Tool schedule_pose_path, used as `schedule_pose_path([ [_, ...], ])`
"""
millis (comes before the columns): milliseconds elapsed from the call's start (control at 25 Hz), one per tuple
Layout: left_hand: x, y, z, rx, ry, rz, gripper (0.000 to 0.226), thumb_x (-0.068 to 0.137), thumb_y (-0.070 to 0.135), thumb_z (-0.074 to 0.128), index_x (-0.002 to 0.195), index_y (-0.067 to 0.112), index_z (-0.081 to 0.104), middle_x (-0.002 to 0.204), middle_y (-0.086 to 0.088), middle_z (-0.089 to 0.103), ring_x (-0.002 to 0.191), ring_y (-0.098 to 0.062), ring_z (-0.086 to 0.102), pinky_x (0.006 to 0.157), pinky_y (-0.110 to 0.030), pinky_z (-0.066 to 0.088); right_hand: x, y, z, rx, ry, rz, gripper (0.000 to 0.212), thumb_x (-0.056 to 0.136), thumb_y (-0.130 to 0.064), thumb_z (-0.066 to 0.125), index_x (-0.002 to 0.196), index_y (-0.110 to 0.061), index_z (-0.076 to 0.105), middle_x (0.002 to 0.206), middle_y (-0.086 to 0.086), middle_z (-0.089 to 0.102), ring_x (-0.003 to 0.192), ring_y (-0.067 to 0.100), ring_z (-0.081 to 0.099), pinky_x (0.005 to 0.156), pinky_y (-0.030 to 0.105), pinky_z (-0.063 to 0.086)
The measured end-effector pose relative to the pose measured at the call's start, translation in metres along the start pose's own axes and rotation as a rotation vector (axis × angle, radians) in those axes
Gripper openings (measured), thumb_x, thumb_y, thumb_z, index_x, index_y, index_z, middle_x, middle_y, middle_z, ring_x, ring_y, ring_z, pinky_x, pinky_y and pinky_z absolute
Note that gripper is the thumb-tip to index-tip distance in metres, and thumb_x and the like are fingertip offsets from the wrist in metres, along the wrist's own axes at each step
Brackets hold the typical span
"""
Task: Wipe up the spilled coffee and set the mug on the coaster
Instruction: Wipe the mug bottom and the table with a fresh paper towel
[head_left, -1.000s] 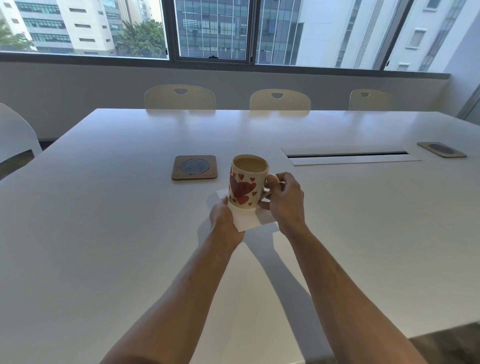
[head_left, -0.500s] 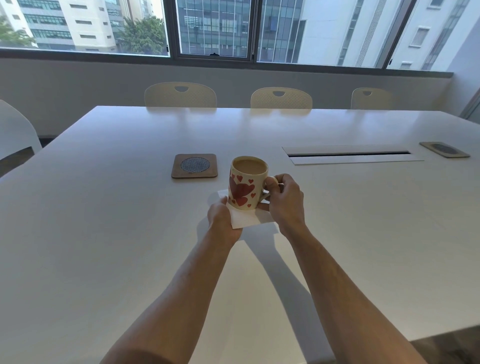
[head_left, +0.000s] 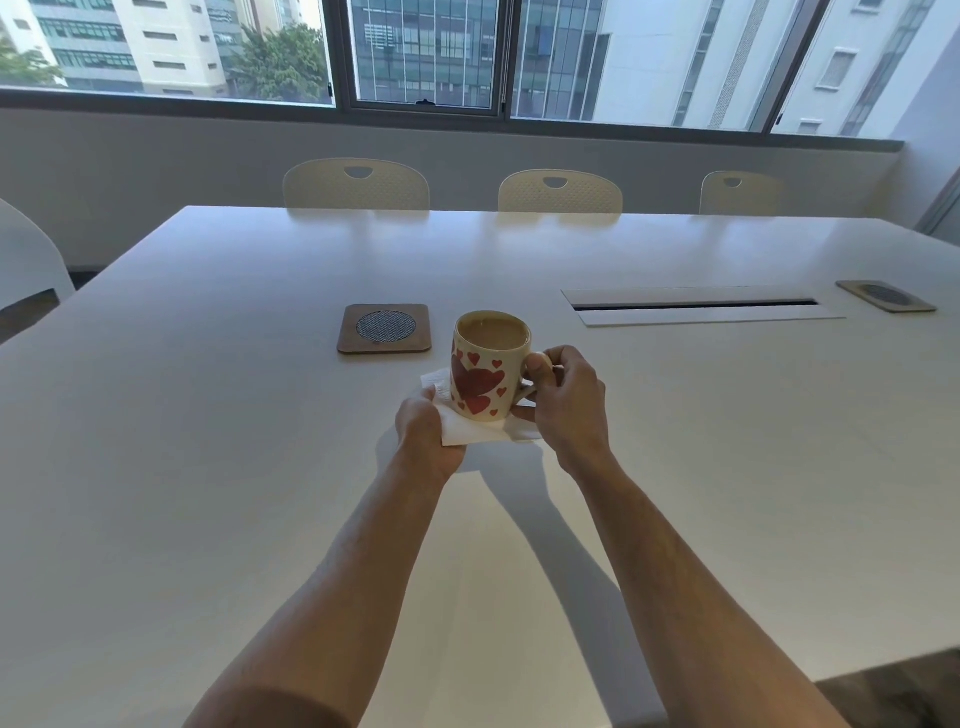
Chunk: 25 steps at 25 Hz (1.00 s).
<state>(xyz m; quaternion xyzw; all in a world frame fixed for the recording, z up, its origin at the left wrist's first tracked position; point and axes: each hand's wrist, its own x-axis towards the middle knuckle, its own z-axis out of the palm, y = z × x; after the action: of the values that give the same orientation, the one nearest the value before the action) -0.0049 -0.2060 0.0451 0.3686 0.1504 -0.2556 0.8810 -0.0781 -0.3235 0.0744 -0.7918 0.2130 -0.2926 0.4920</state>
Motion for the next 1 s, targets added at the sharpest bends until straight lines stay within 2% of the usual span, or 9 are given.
schedule_pose_path([
  [120,-0.001,0.002,-0.001,-0.013,0.002,0.01,0.043,0.103,0.018,0.028,0.141,0.0,0.038,0.13,-0.025,0.055,0.107,-0.04,0.059,0.083,-0.052,0.049,-0.003,-0.002,0.001,0.006,0.0,-0.01,0.012,0.1,-0.021,0.053,0.103,-0.012,0.059,0.101,0.007,0.07,0.09,0.025,0.07,0.076,0.048,0.061],
  [280,0.0,0.009,-0.005,-0.068,0.021,0.02,0.042,0.102,0.013,0.028,0.143,0.001,0.034,0.136,-0.026,0.05,0.119,-0.042,0.054,0.098,-0.055,0.046,-0.007,-0.003,0.001,0.042,-0.005,-0.006,0.014,0.1,-0.024,0.053,0.099,-0.011,0.059,0.098,0.009,0.07,0.089,0.027,0.07,0.075,0.049,0.061],
  [360,0.002,0.013,-0.008,-0.077,0.025,0.021,0.043,0.102,0.013,0.028,0.143,0.003,0.032,0.138,-0.026,0.048,0.121,-0.043,0.053,0.101,-0.056,0.043,-0.008,-0.004,0.001,0.055,-0.006,-0.002,0.015,0.1,-0.024,0.053,0.098,-0.011,0.058,0.098,0.009,0.07,0.089,0.027,0.07,0.075,0.049,0.061],
  [480,0.004,0.018,-0.014,-0.082,0.011,0.017,0.043,0.102,0.014,0.026,0.141,0.0,0.037,0.135,-0.026,0.052,0.119,-0.042,0.054,0.095,-0.054,0.046,-0.013,-0.005,0.002,0.083,-0.003,0.006,0.015,0.1,-0.024,0.054,0.099,-0.01,0.059,0.096,0.009,0.07,0.089,0.026,0.071,0.073,0.048,0.062],
  [640,0.004,0.022,-0.02,-0.084,-0.03,0.05,0.043,0.103,0.02,0.028,0.14,0.001,0.038,0.128,-0.024,0.056,0.108,-0.04,0.059,0.076,-0.053,0.05,-0.015,-0.004,0.002,0.095,0.005,0.019,0.015,0.099,-0.025,0.055,0.099,-0.01,0.059,0.095,0.008,0.07,0.089,0.026,0.071,0.074,0.049,0.062],
  [840,0.003,0.014,-0.025,-0.076,-0.162,0.034,0.052,0.104,0.036,0.023,0.147,0.009,0.034,0.141,-0.025,0.048,0.124,-0.045,0.05,0.098,-0.065,0.041,-0.013,-0.009,0.003,0.136,0.062,0.027,0.015,0.099,-0.024,0.055,0.098,-0.01,0.059,0.095,0.009,0.069,0.089,0.026,0.071,0.07,0.048,0.062],
  [1000,-0.006,0.005,-0.019,-0.078,-0.244,0.007,0.058,0.104,0.043,0.017,0.144,0.008,0.041,0.139,-0.026,0.051,0.124,-0.043,0.051,0.096,-0.06,0.045,-0.008,-0.015,0.006,0.158,0.079,0.029,0.013,0.099,-0.023,0.055,0.098,-0.01,0.059,0.096,0.01,0.069,0.089,0.027,0.071,0.068,0.047,0.063],
])
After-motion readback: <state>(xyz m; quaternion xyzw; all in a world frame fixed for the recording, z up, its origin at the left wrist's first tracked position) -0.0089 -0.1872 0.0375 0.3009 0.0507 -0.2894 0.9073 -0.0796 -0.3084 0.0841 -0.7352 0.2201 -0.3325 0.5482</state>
